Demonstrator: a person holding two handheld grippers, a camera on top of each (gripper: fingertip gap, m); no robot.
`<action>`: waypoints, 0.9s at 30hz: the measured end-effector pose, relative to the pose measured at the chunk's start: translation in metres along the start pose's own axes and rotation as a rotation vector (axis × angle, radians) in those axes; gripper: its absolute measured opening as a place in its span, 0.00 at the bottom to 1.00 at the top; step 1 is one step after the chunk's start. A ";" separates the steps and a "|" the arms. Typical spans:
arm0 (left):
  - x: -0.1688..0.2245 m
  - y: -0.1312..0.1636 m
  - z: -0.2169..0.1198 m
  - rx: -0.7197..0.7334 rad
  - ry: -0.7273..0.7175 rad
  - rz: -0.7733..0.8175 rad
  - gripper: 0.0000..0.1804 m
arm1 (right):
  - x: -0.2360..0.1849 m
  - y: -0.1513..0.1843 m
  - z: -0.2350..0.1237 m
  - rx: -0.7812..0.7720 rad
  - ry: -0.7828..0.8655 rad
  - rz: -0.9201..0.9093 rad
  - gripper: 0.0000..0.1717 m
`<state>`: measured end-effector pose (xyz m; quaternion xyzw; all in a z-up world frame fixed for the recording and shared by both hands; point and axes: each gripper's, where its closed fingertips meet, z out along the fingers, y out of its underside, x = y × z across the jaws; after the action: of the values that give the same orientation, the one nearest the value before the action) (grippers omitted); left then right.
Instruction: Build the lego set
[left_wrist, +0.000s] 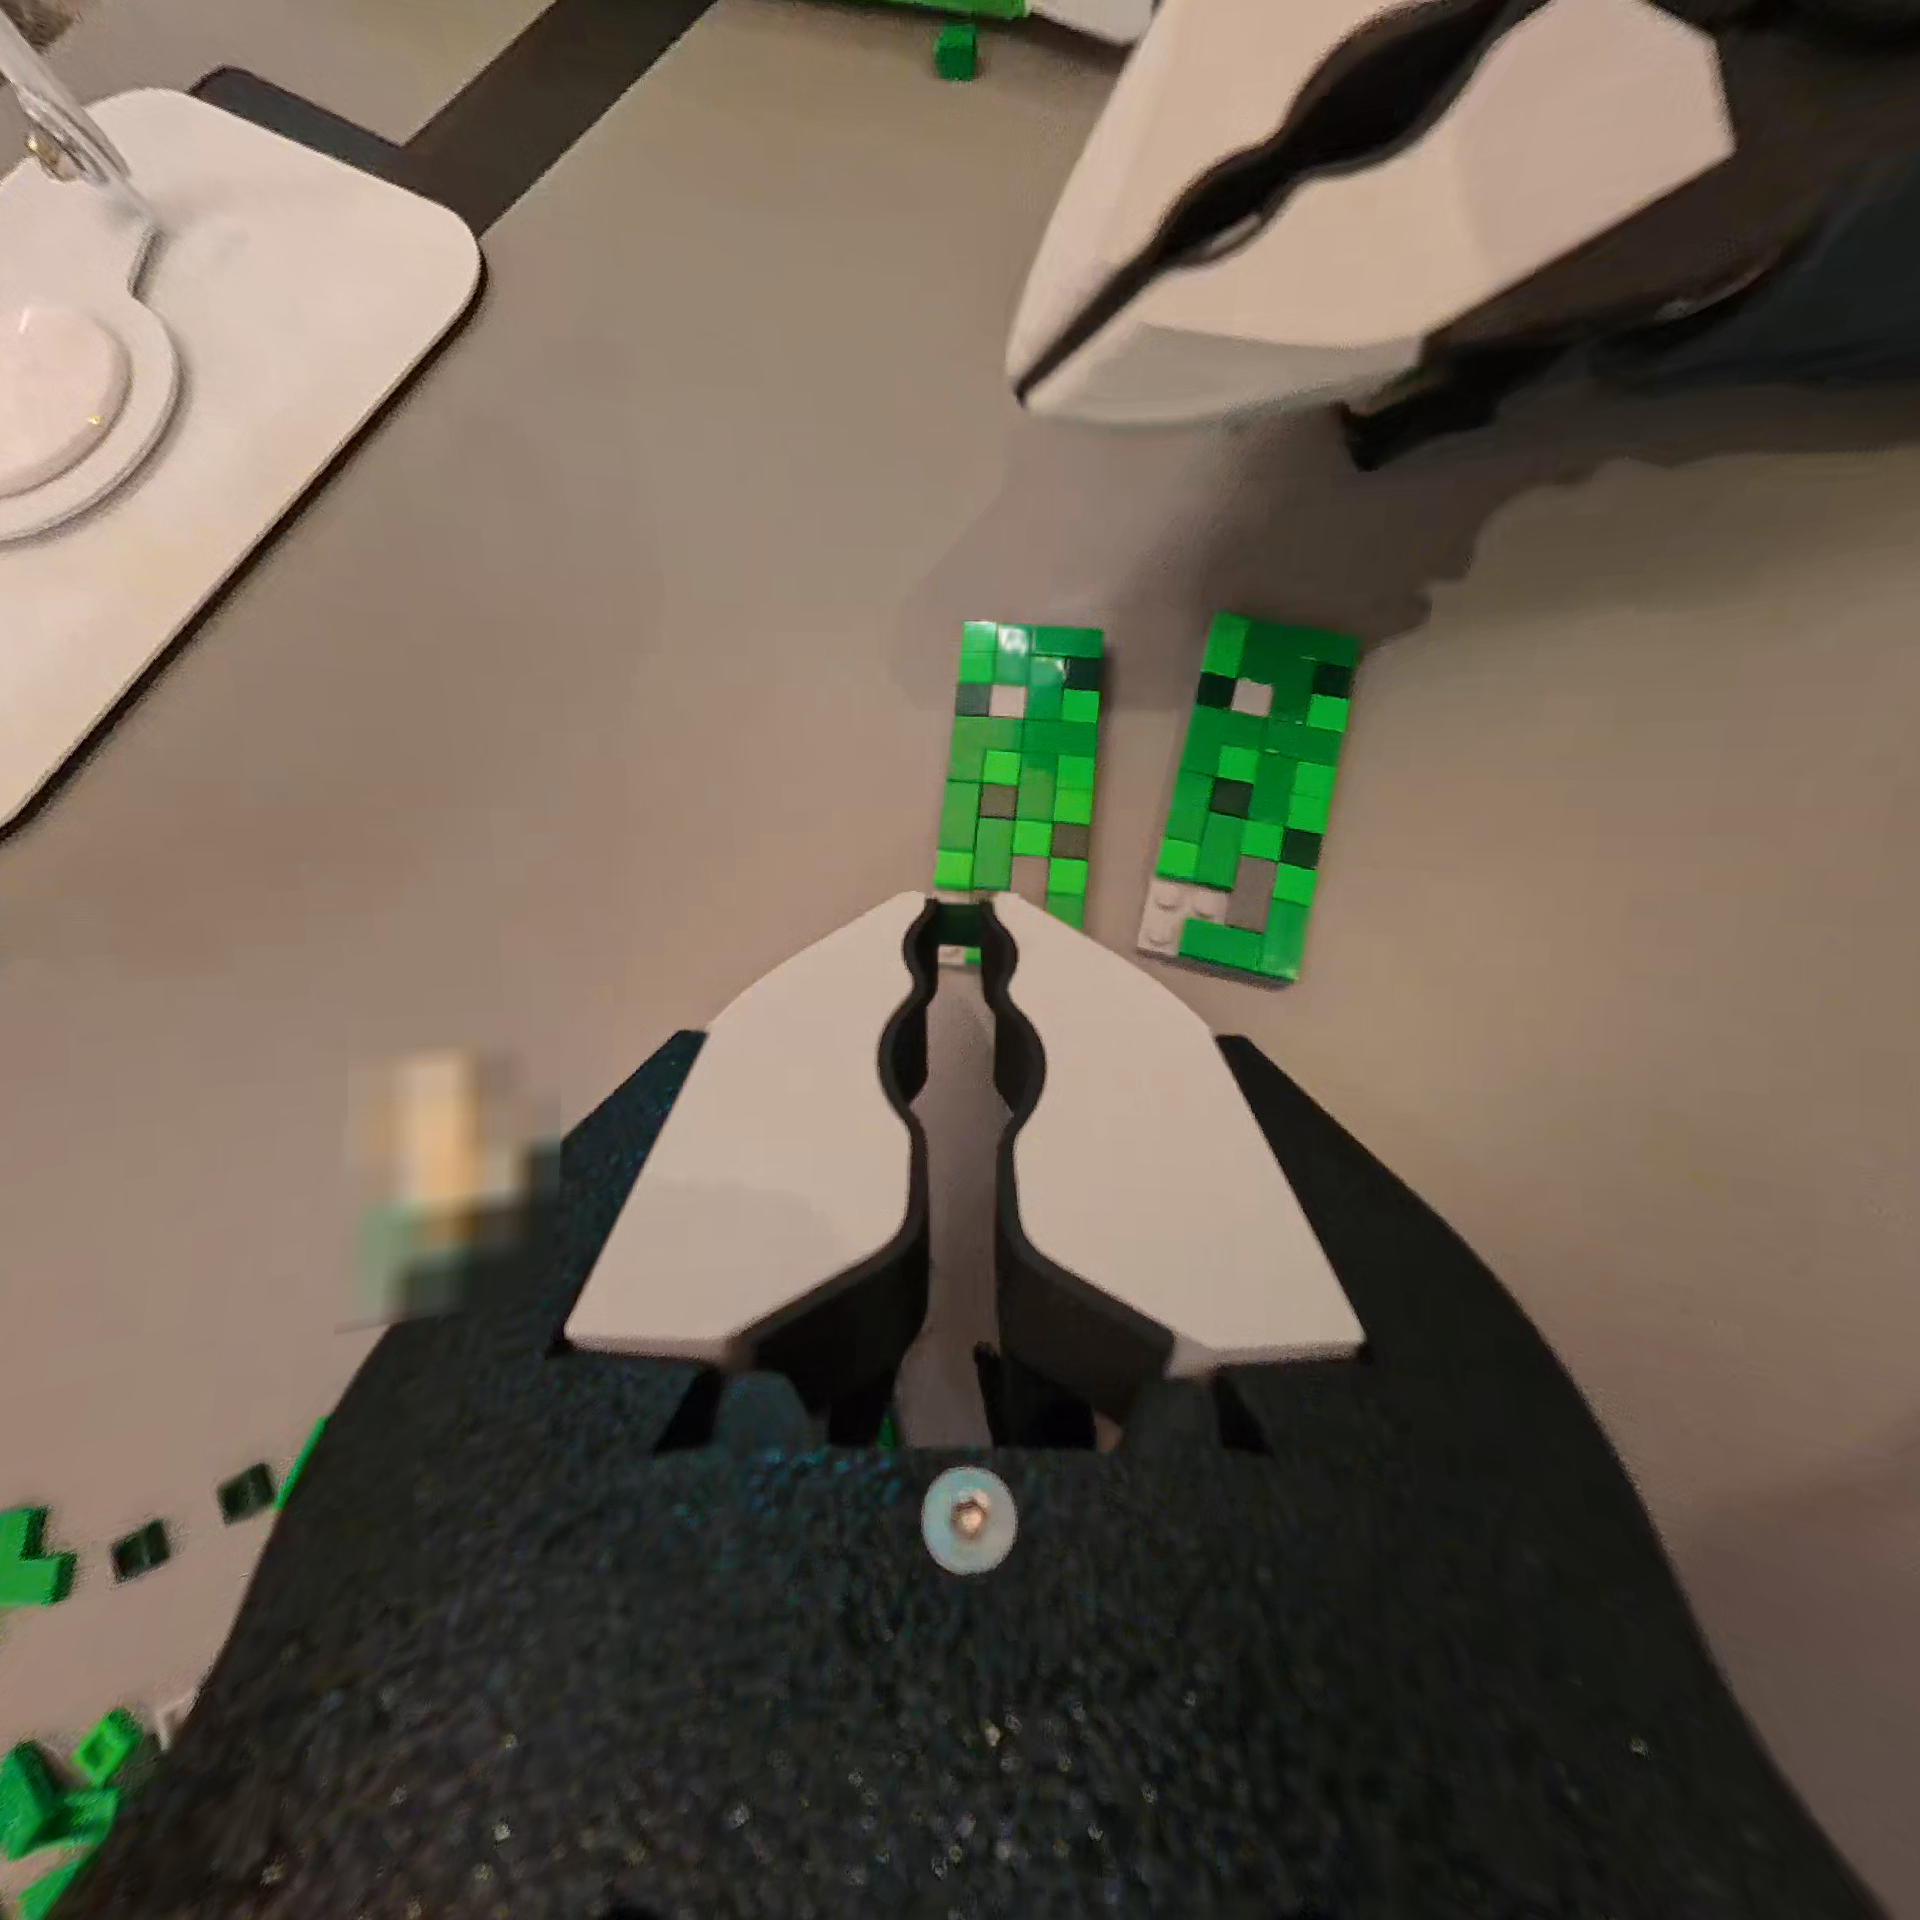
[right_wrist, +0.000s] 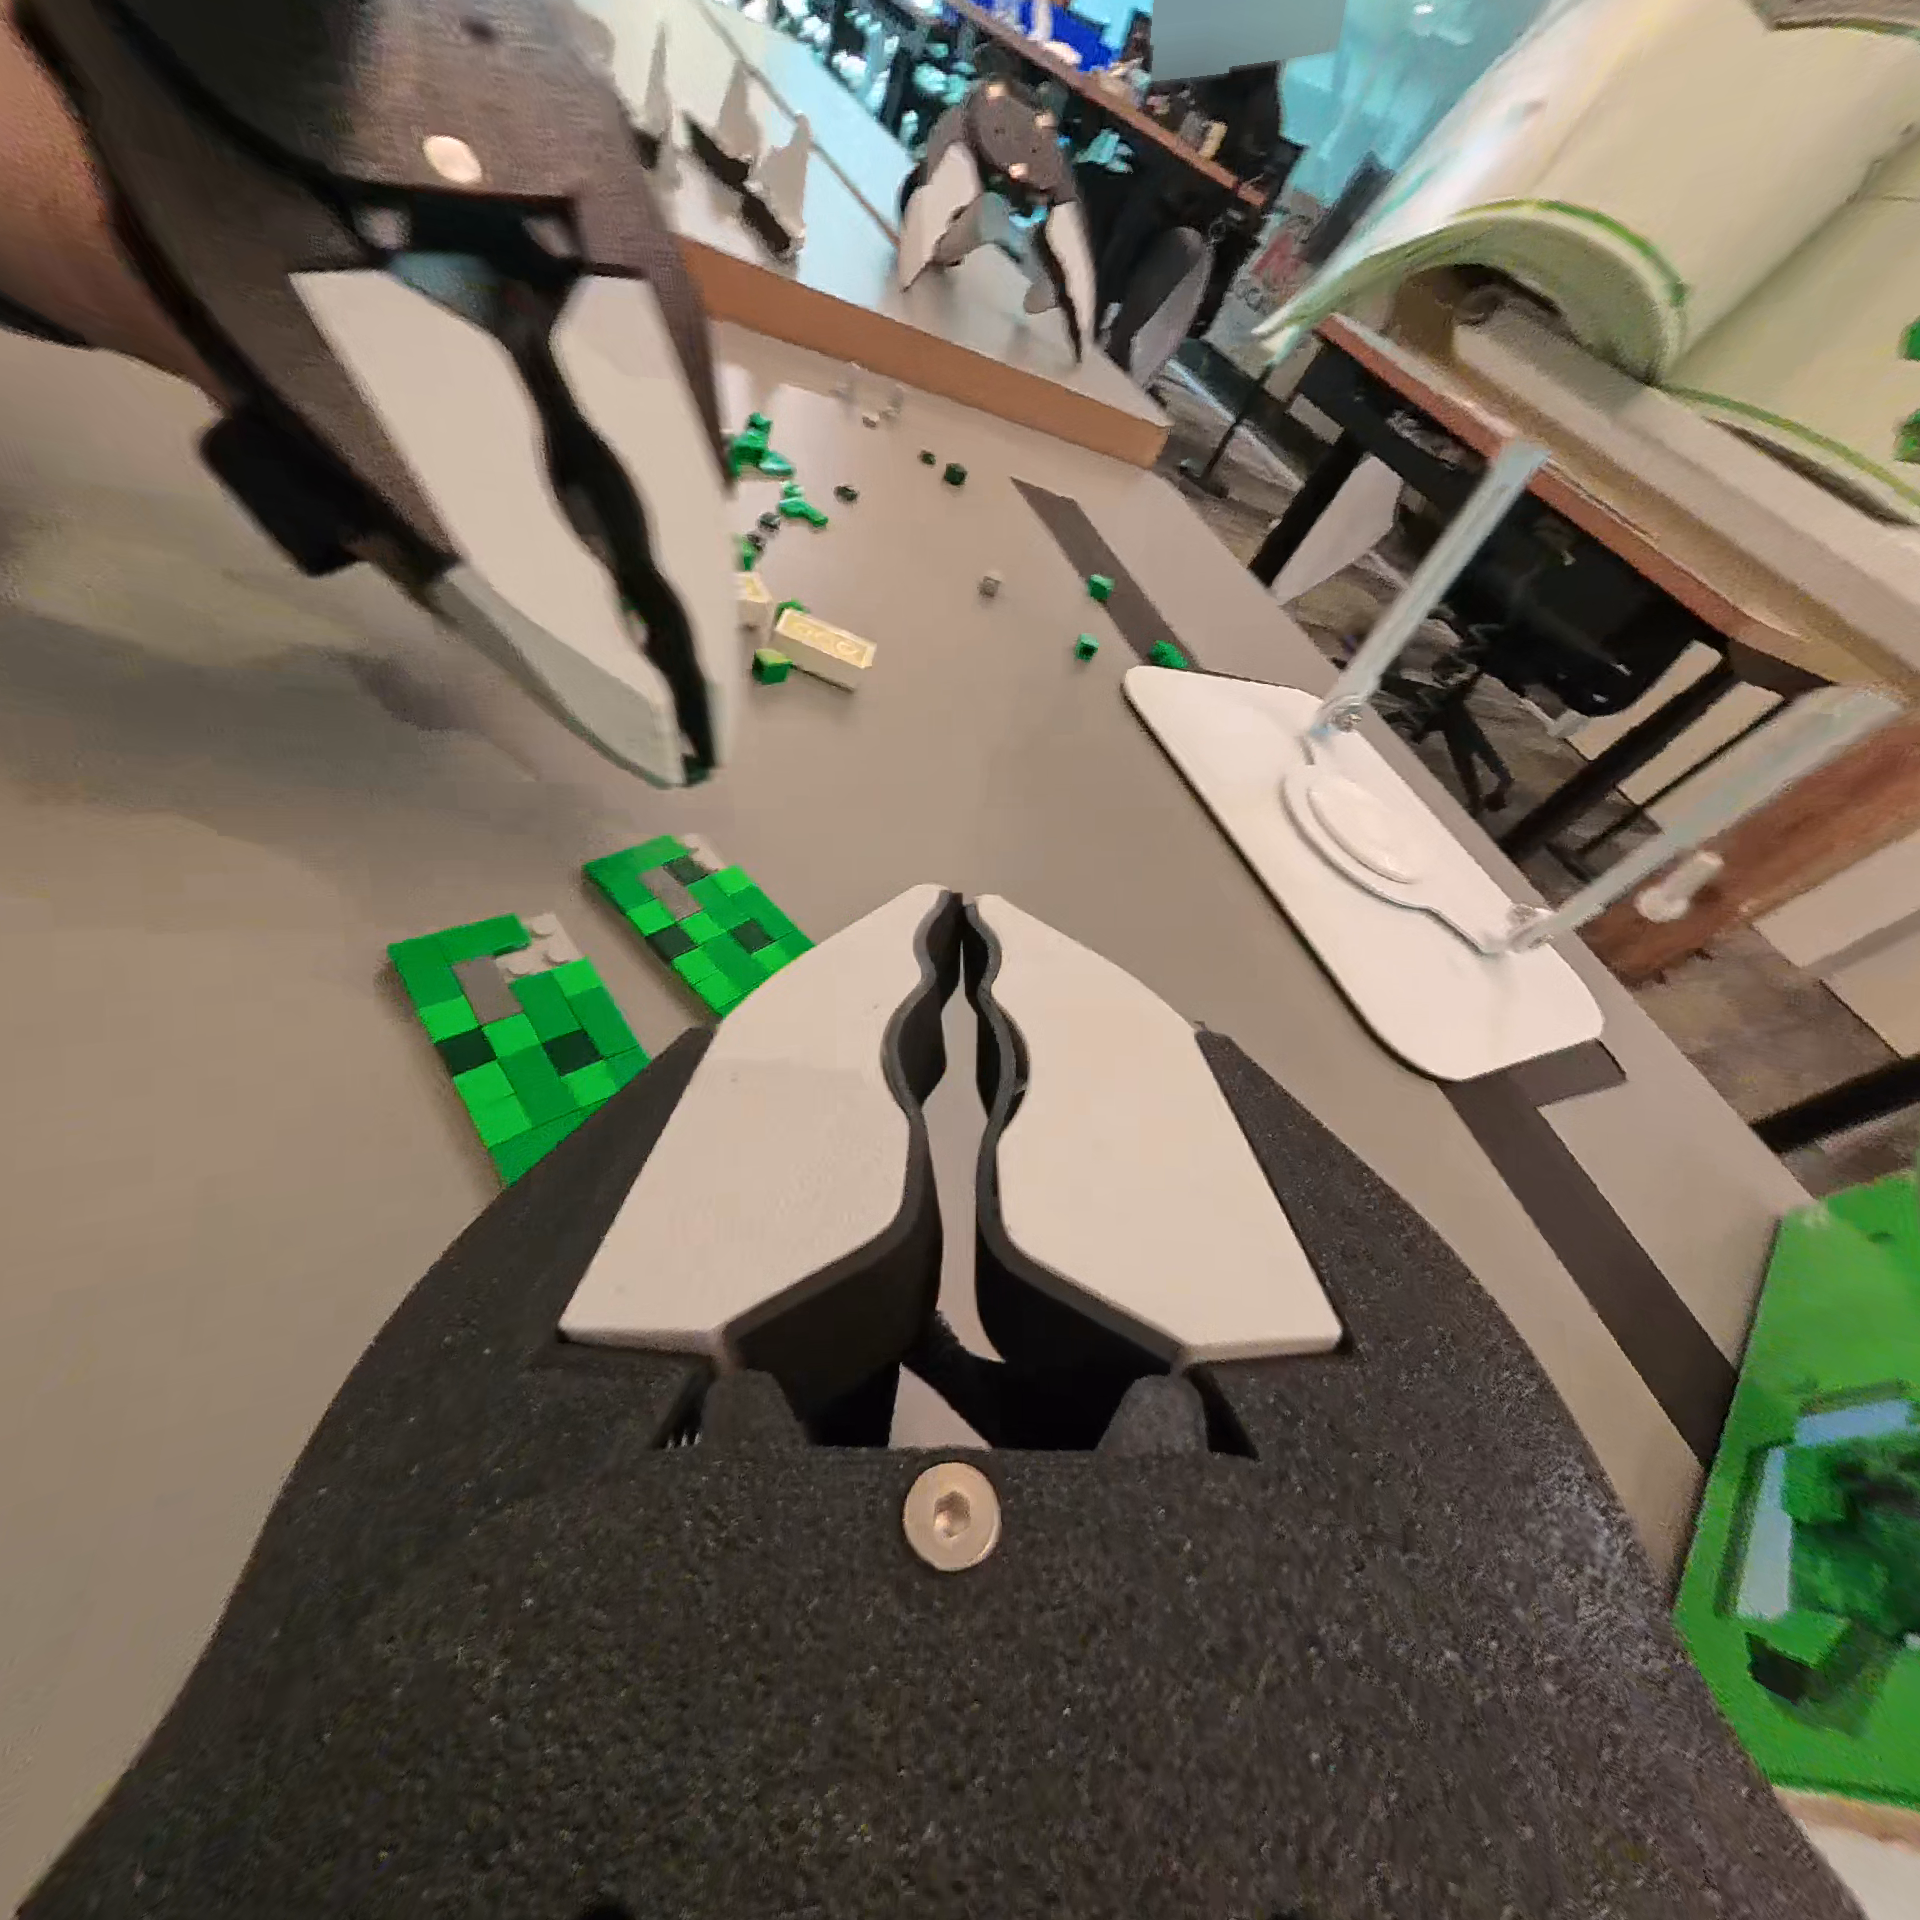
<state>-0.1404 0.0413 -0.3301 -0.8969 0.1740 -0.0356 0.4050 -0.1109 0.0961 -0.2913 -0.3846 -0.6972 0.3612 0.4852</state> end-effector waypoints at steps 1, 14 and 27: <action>0.002 0.000 0.004 -0.015 0.009 0.008 0.04 | -0.006 0.001 0.001 -0.007 -0.034 -0.023 0.00; 0.013 0.006 0.024 -0.134 0.045 0.005 0.05 | -0.045 0.011 0.009 -0.125 -0.374 -0.132 0.00; 0.022 0.008 0.023 -0.102 0.085 0.044 0.14 | -0.050 0.011 0.019 -0.138 -0.477 -0.148 0.00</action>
<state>-0.1170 0.0452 -0.3525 -0.9099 0.2124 -0.0560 0.3518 -0.1151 0.0537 -0.3263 -0.2684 -0.8413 0.3568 0.3049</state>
